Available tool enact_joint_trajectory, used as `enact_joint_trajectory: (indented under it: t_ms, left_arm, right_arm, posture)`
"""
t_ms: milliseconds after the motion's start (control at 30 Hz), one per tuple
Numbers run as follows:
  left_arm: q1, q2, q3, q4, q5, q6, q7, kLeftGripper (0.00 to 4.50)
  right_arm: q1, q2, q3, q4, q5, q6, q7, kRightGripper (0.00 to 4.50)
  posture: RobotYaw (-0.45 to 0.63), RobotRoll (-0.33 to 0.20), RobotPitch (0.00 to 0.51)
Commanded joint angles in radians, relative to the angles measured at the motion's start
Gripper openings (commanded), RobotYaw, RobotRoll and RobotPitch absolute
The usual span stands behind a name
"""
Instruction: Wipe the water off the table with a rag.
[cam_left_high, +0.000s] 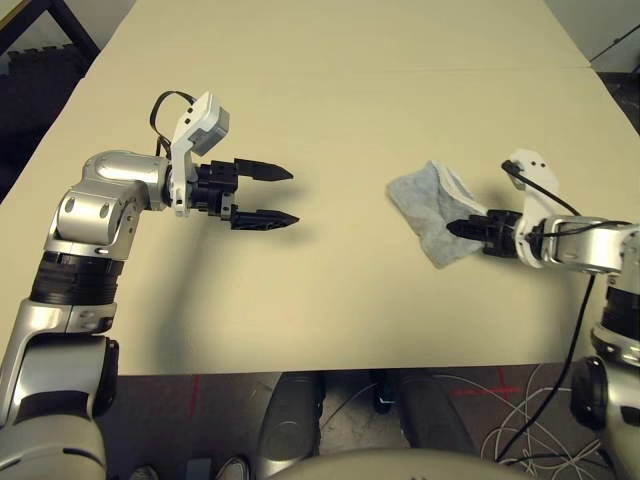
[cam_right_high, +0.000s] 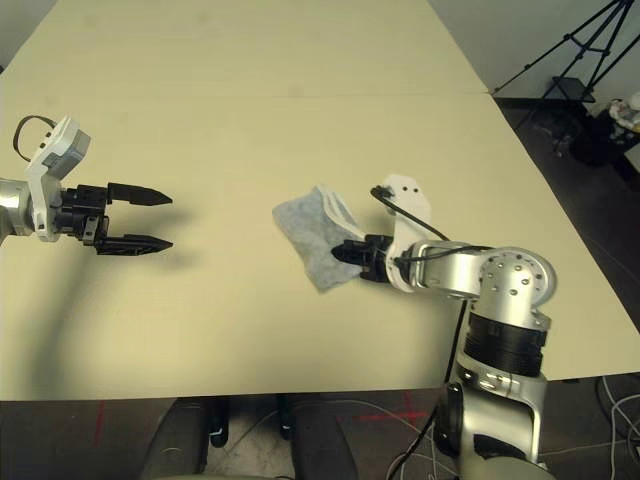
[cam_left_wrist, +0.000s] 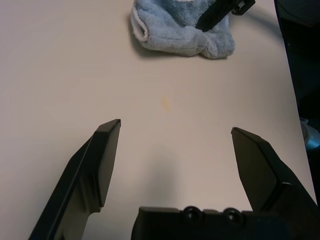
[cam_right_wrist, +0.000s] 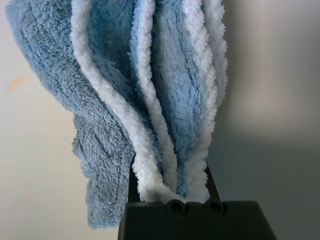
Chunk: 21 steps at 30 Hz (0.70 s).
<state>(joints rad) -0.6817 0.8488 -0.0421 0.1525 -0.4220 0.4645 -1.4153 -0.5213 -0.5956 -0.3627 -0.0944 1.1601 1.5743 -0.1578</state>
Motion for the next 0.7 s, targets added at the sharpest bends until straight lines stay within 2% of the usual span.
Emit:
enact_joint_trajectory:
  t_ms: [33, 100, 200, 267, 400, 600, 700]
  left_arm:
    - [-0.003, -0.002, -0.013, 0.009, 0.012, -0.01, -0.013, 4.5]
    - [-0.007, -0.004, -0.015, 0.015, 0.014, -0.013, -0.015, 4.5]
    - [-0.014, -0.008, -0.017, 0.022, 0.017, -0.019, -0.017, 4.5]
    - [-0.019, -0.011, -0.018, 0.026, 0.019, -0.022, -0.018, 4.5]
    - [-0.029, -0.016, -0.023, 0.038, 0.021, -0.031, -0.021, 4.5]
    - [-0.042, -0.018, -0.017, 0.041, 0.02, -0.03, -0.019, 4.5]
    - [-0.04, -0.016, -0.013, 0.036, 0.021, -0.027, -0.018, 4.5]
  right_arm:
    - [0.026, -0.051, 0.009, 0.046, -0.066, 0.04, -0.031, 0.02]
    - [-0.034, -0.031, 0.01, 0.041, -0.053, 0.04, -0.025, 0.02]
    - [-0.146, 0.062, 0.01, 0.038, 0.01, 0.04, -0.027, 0.02]
    - [-0.219, 0.149, 0.024, 0.032, 0.053, 0.04, -0.046, 0.02]
    - [-0.322, 0.391, 0.038, 0.045, 0.091, 0.04, -0.121, 0.02]
    - [-0.317, 0.581, 0.096, 0.036, 0.19, 0.04, -0.218, 0.02]
    - [-0.275, 0.61, 0.137, 0.043, 0.195, 0.04, -0.248, 0.02]
  posture:
    - [-0.07, 0.0, 0.256]
    - [-0.07, 0.0, 0.255]
    - [-0.07, 0.0, 0.253]
    - [-0.07, 0.0, 0.252]
    - [-0.08, 0.0, 0.246]
    - [-0.06, 0.0, 0.243]
    - [-0.04, 0.0, 0.241]
